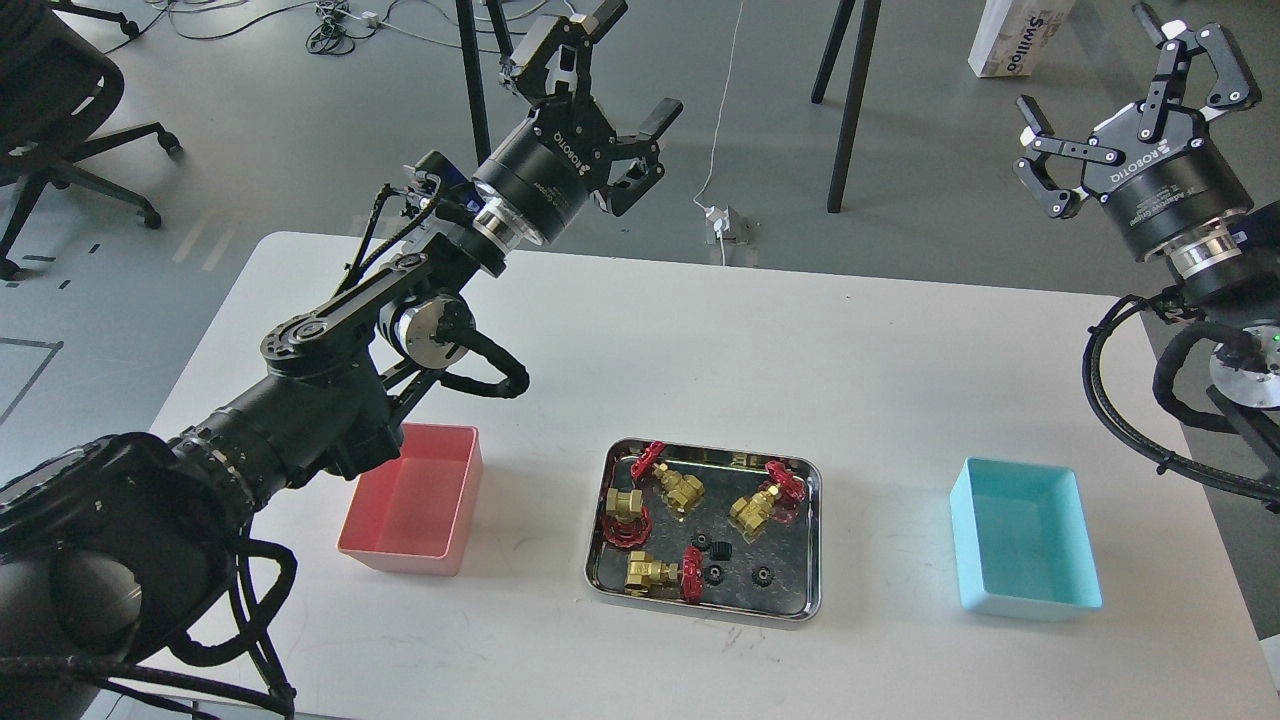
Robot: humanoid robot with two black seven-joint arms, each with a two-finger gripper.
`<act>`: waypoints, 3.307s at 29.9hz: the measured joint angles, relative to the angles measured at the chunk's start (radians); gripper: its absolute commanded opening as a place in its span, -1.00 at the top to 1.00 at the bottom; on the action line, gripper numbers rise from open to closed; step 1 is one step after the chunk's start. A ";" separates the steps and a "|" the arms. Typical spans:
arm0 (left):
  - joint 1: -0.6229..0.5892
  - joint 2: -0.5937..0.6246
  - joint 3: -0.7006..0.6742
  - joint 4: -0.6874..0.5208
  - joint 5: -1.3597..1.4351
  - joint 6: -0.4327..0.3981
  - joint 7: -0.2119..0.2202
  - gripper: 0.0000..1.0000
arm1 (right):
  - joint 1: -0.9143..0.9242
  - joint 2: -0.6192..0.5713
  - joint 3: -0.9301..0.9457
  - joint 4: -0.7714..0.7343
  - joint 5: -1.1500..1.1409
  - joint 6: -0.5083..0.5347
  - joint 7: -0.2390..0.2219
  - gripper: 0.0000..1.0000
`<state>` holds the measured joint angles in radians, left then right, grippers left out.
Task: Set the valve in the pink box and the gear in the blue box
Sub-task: 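Move the left gripper down toward the brass valve in the tray, then close the left gripper on the red-handled brass valve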
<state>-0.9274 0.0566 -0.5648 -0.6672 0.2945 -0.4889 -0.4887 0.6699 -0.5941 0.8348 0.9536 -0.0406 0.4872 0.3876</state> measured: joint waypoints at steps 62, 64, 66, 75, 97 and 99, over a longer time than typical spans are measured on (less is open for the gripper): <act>-0.759 -0.057 1.867 -0.579 0.480 0.739 0.000 -0.97 | 0.375 -0.024 -0.140 -0.188 0.274 -0.306 -0.050 -1.00; -0.742 -0.057 1.867 -0.578 0.480 0.741 0.000 -0.97 | 0.370 -0.023 -0.141 -0.188 0.274 -0.306 -0.050 -1.00; -0.726 -0.057 1.867 -0.576 0.480 0.741 0.000 -0.97 | 0.363 -0.023 -0.141 -0.186 0.274 -0.306 -0.050 -1.00; -0.601 -0.057 1.867 -0.471 0.480 0.741 0.000 -0.86 | 0.334 -0.023 -0.139 -0.185 0.274 -0.309 -0.049 -1.00; -0.513 -0.057 1.863 -0.407 0.485 0.788 0.000 -0.06 | 0.295 -0.024 -0.134 -0.187 0.274 -0.308 -0.049 -1.00; -0.508 -0.057 1.861 -0.406 0.485 0.790 0.000 0.00 | 0.291 -0.024 -0.134 -0.187 0.274 -0.308 -0.049 -1.00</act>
<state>-1.4354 0.0000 1.2960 -1.0737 0.7796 0.3014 -0.4887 0.9609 -0.6182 0.7011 0.7670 0.2331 0.1795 0.3390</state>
